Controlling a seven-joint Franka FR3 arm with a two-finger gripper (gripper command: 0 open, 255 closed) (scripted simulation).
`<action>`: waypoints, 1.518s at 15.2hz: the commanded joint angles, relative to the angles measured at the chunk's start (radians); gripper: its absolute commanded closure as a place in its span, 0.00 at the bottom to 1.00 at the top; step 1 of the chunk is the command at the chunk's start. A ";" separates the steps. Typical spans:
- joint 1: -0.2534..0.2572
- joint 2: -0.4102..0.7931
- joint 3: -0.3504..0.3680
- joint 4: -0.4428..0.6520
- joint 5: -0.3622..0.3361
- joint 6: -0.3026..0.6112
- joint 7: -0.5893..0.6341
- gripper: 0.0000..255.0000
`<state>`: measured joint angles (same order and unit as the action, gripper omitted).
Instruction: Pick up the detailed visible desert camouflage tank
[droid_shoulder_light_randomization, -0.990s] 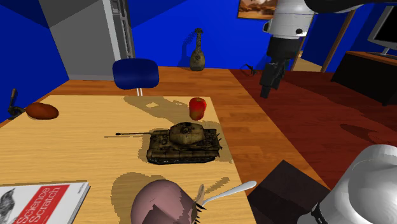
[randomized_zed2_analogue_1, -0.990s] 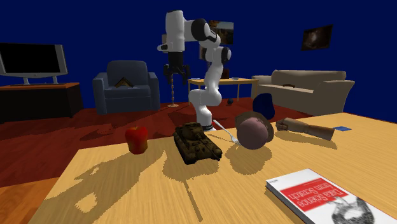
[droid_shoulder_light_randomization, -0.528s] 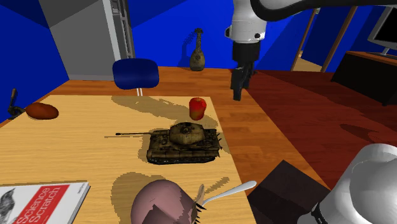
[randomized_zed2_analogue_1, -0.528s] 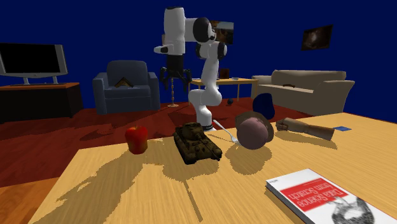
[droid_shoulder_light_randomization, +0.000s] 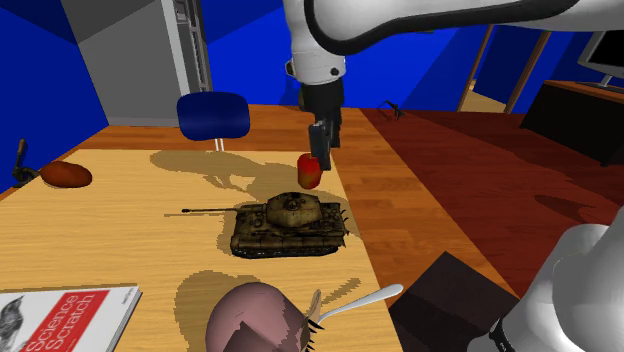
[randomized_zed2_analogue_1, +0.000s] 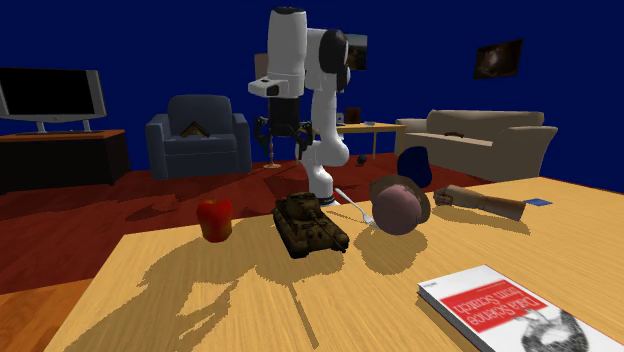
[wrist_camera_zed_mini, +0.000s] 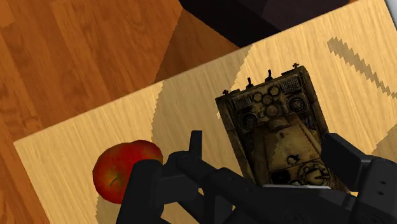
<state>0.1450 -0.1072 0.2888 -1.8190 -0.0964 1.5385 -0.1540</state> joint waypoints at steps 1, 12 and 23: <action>0.022 0.079 0.029 0.052 -0.030 0.001 -0.003 0.00; 0.159 0.432 0.117 0.342 -0.193 -0.067 -0.030 0.00; 0.154 0.439 0.115 0.273 -0.196 0.006 -0.015 1.00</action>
<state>0.2993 0.3293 0.4039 -1.5435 -0.2928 1.5438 -0.1691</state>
